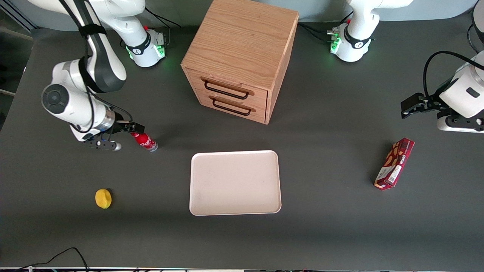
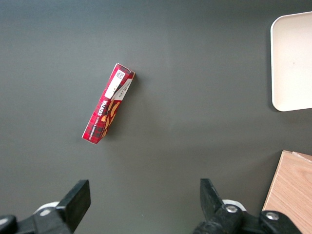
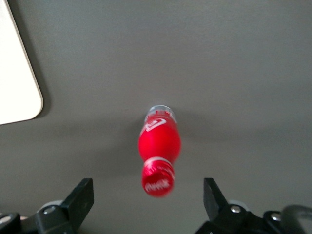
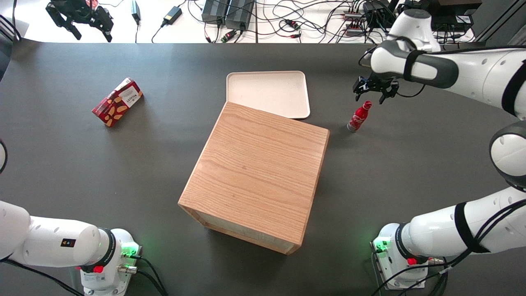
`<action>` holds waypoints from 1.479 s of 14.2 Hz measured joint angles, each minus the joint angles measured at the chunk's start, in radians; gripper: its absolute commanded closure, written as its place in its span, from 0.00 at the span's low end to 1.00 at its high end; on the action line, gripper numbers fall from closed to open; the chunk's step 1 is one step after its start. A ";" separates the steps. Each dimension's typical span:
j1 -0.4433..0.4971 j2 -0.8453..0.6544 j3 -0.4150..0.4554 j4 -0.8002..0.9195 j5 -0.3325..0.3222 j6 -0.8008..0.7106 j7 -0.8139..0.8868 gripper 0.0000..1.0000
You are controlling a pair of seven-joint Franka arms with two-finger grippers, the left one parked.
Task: Place coke bottle on tray
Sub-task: 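Close the right gripper around the bottle's cap end, then lift the bottle and carry it over the white tray's corner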
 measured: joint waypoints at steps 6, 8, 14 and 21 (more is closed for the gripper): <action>-0.001 0.007 0.004 -0.022 -0.044 0.040 0.003 0.76; -0.001 0.007 0.004 -0.022 -0.045 0.040 0.003 1.00; -0.001 0.002 0.004 -0.017 -0.049 0.036 0.003 1.00; -0.001 -0.062 0.004 0.302 -0.071 -0.364 -0.001 1.00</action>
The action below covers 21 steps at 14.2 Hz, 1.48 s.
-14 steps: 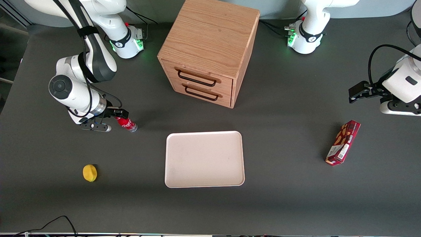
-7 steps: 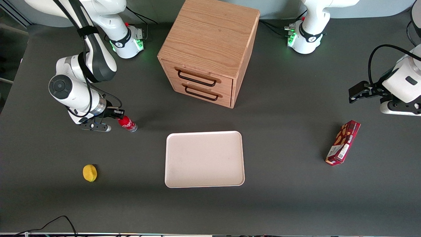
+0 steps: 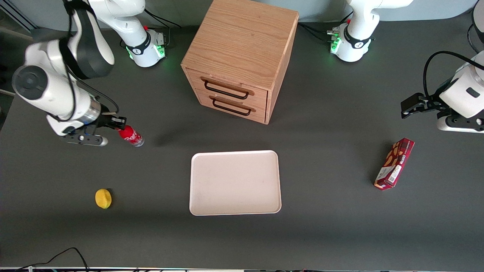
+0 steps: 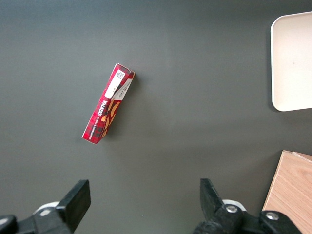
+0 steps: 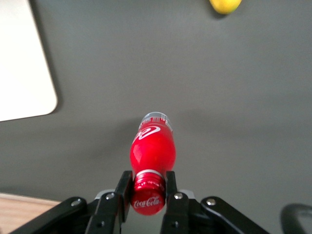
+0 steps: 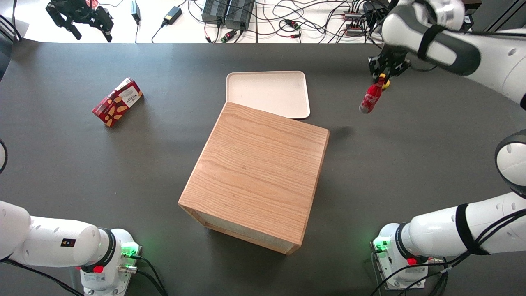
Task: Place coke bottle on tray
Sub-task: 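Lift the bottle and carry it over the white tray's corner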
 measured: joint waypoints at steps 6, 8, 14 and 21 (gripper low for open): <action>0.008 0.245 0.130 0.560 0.004 -0.319 0.208 1.00; 0.044 0.418 0.182 0.740 0.004 -0.317 0.384 1.00; 0.156 0.795 0.191 0.918 -0.095 -0.007 0.720 1.00; 0.173 0.888 0.191 0.943 -0.139 0.074 0.772 0.00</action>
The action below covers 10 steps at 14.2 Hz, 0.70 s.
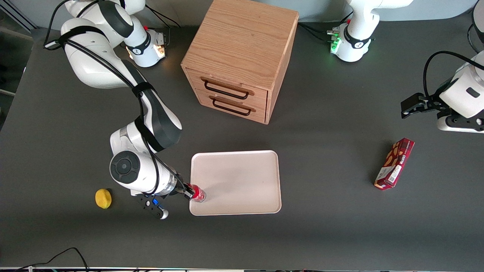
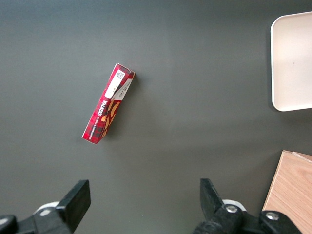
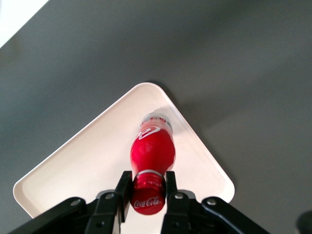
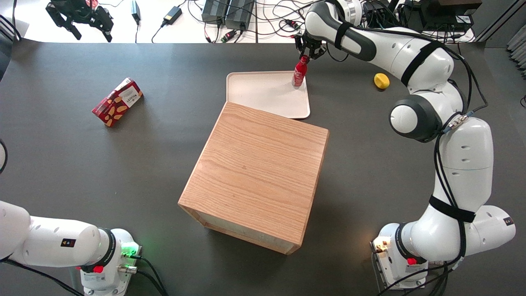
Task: Place coke bottle on tray
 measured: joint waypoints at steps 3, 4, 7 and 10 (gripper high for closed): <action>0.000 0.000 0.000 0.022 -0.025 -0.008 0.000 0.00; -0.001 -0.002 0.003 0.031 -0.027 -0.028 -0.003 0.00; -0.026 -0.079 0.035 0.080 -0.039 -0.206 -0.115 0.00; -0.088 -0.285 0.051 0.087 -0.037 -0.489 -0.267 0.00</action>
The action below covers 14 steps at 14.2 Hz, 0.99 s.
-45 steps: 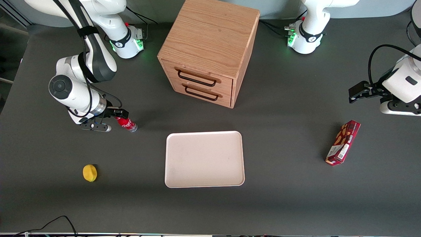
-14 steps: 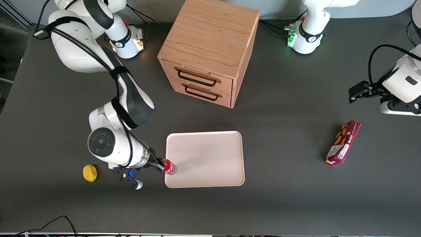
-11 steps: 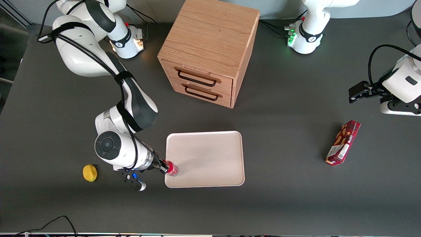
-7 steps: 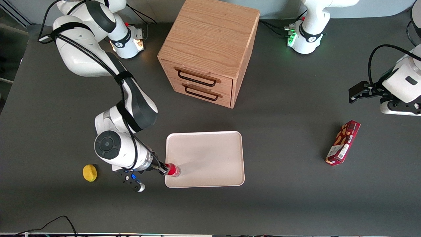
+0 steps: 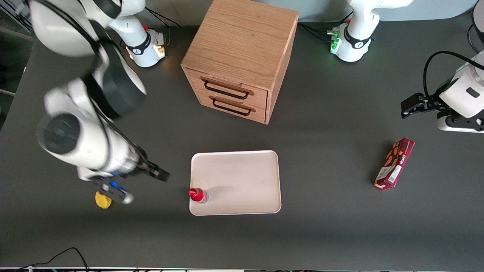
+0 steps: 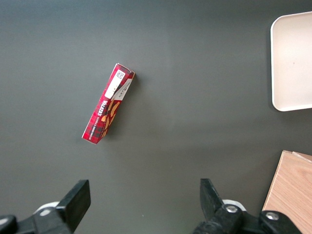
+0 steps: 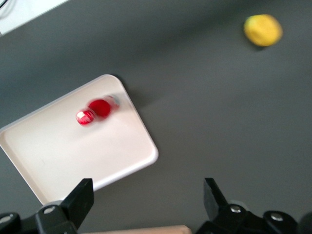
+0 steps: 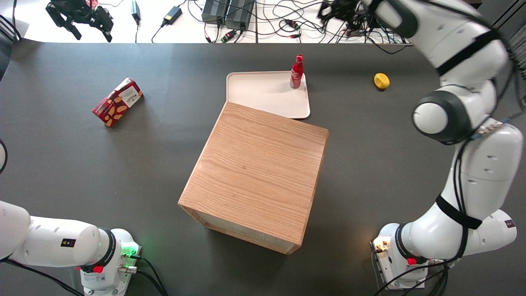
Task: Place coke bottle on tray
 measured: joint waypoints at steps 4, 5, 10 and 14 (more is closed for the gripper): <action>-0.103 -0.268 -0.030 -0.142 0.067 -0.148 -0.217 0.00; -0.113 -0.331 -0.072 -0.213 0.098 -0.148 -0.270 0.00; -0.127 -0.606 -0.287 -0.612 0.194 -0.021 -0.503 0.00; -0.127 -0.765 -0.324 -0.874 0.233 0.112 -0.537 0.00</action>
